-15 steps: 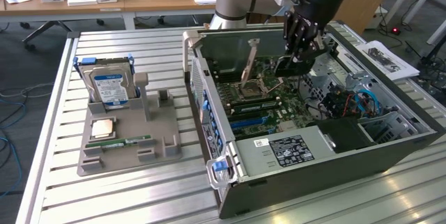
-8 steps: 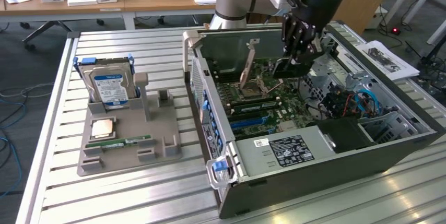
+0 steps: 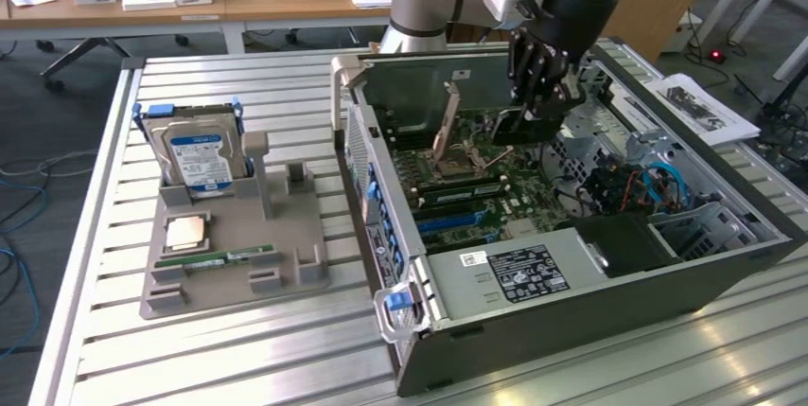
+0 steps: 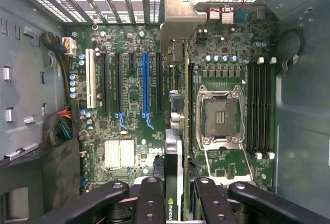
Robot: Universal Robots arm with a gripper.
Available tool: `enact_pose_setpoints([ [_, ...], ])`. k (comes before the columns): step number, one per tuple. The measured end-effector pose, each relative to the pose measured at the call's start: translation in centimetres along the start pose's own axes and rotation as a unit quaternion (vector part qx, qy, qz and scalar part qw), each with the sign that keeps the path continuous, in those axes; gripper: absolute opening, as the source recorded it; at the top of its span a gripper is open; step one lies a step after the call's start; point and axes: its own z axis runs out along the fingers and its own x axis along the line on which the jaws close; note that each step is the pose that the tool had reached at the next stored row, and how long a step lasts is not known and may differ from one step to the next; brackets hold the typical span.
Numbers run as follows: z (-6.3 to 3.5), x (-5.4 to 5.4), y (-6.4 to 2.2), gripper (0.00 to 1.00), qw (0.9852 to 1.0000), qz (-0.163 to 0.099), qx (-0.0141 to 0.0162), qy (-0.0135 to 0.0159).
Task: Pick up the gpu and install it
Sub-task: 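Insert the gpu into the slot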
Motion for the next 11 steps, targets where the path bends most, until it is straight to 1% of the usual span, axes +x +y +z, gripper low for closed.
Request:
enact_pose_setpoints([
  [3, 0.01, 0.2, 0.01, 0.27, 1.0000, 0.000, 0.0001, -0.0002],
  [11, 0.03, 1.2, 0.09, 0.27, 1.0000, 0.000, 0.0003, -0.0002],
])
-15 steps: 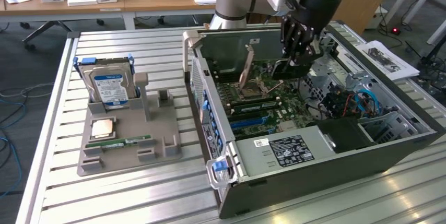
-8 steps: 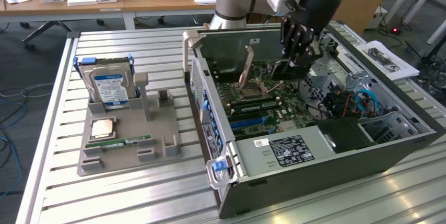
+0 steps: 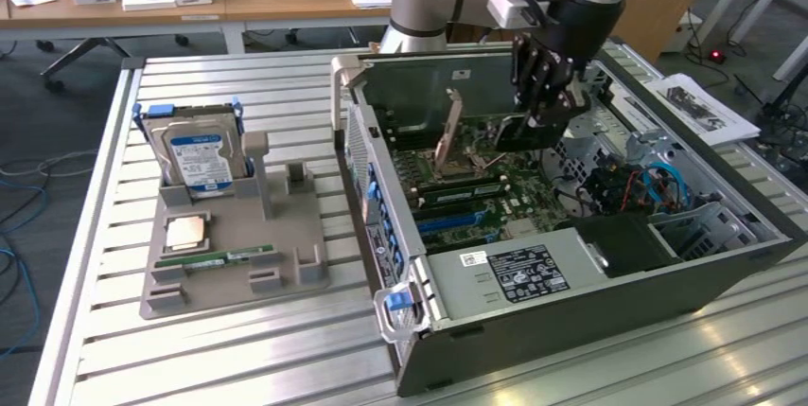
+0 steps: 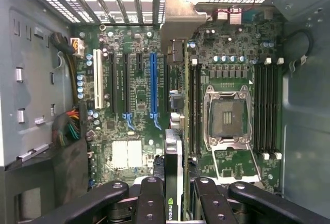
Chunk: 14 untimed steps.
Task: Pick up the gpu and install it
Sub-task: 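Insert the gpu into the slot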
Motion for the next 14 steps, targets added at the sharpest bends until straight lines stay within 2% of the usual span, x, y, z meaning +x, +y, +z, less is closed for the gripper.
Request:
enact_pose_setpoints([
  [14, 1.10, 0.7, 0.44, 0.27, 1.0000, -0.001, 0.0018, 0.0000],
])
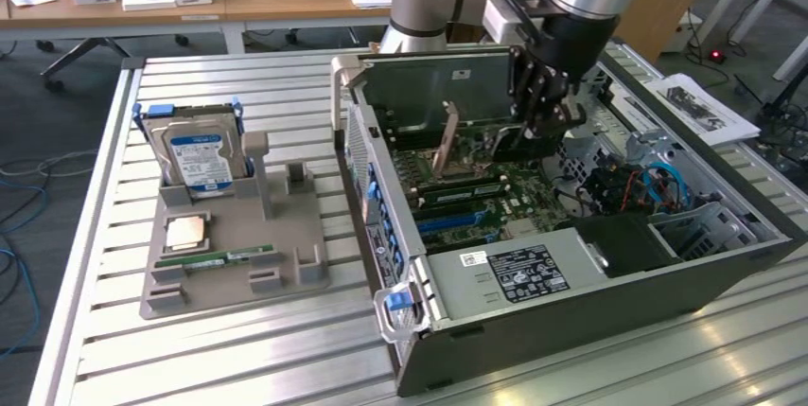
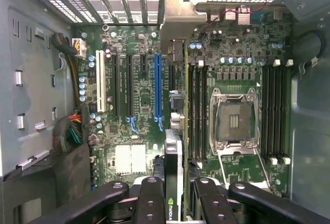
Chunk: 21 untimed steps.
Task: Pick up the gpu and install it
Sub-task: 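Insert the gpu into the slot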
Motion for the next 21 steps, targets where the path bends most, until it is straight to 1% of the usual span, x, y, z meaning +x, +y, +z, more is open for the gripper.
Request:
enact_pose_setpoints([
  [6, 0.39, 0.2, 0.14, 0.27, 1.0000, -0.001, 0.0006, 0.0000],
  [21, 1.76, 0.5, 0.53, 0.27, 1.0000, -0.006, 0.0016, 0.0000],
])
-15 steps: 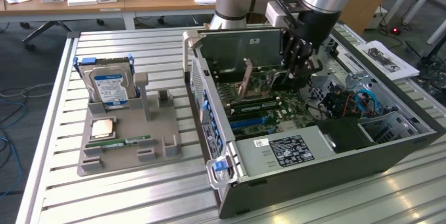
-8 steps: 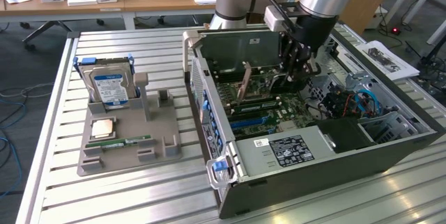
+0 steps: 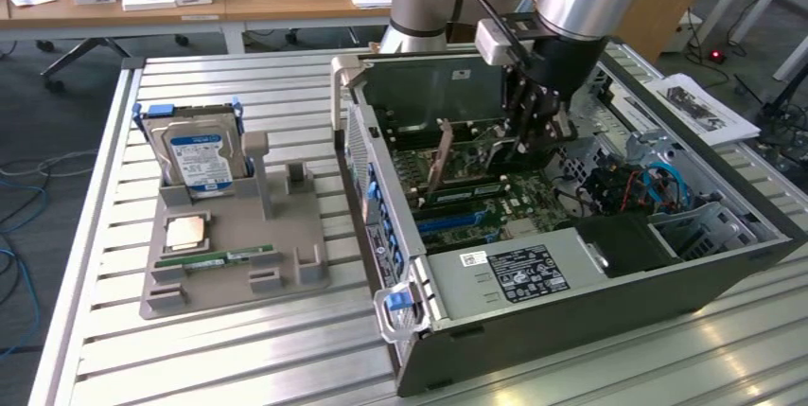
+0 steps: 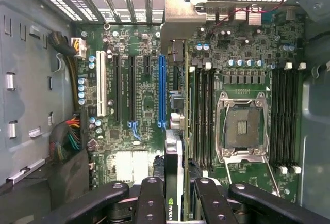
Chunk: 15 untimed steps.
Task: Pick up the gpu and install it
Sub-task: 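Insert the gpu into the slot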
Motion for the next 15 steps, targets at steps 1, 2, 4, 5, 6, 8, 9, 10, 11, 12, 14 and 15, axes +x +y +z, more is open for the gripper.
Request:
enact_pose_setpoints([
  [1, 0.07, 0.01, 0.02, 0.27, 1.0000, 0.000, 0.0001, 0.0000],
  [2, 0.12, 0.01, 0.04, 0.27, 1.0000, -0.001, 0.0001, 0.0000],
  [4, 0.18, 0.01, 0.06, 0.27, 1.0000, -0.001, 0.0001, 0.0001],
  [5, 0.19, 0.01, 0.06, 0.27, 1.0000, -0.001, 0.0000, 0.0001],
  [6, 0.20, 0.02, 0.06, 0.27, 1.0000, -0.001, 0.0000, 0.0001],
  [8, 0.21, 0.01, 0.06, 0.27, 1.0000, -0.001, 0.0001, 0.0000],
  [9, 0.21, 0.01, 0.06, 0.27, 1.0000, -0.001, 0.0001, 0.0000],
  [10, 0.21, 0.01, 0.06, 0.27, 1.0000, -0.001, 0.0001, 0.0000],
  [11, 0.24, 0.01, 0.06, 0.27, 1.0000, -0.001, 0.0001, -0.0001],
  [12, 0.32, 0.01, 0.06, 0.27, 1.0000, -0.001, 0.0002, -0.0003],
  [14, 0.53, 0.03, 0.06, 0.27, 1.0000, -0.001, 0.0001, 0.0000],
  [15, 0.63, 0.04, 0.06, 0.27, 1.0000, -0.001, 0.0001, -0.0001],
])
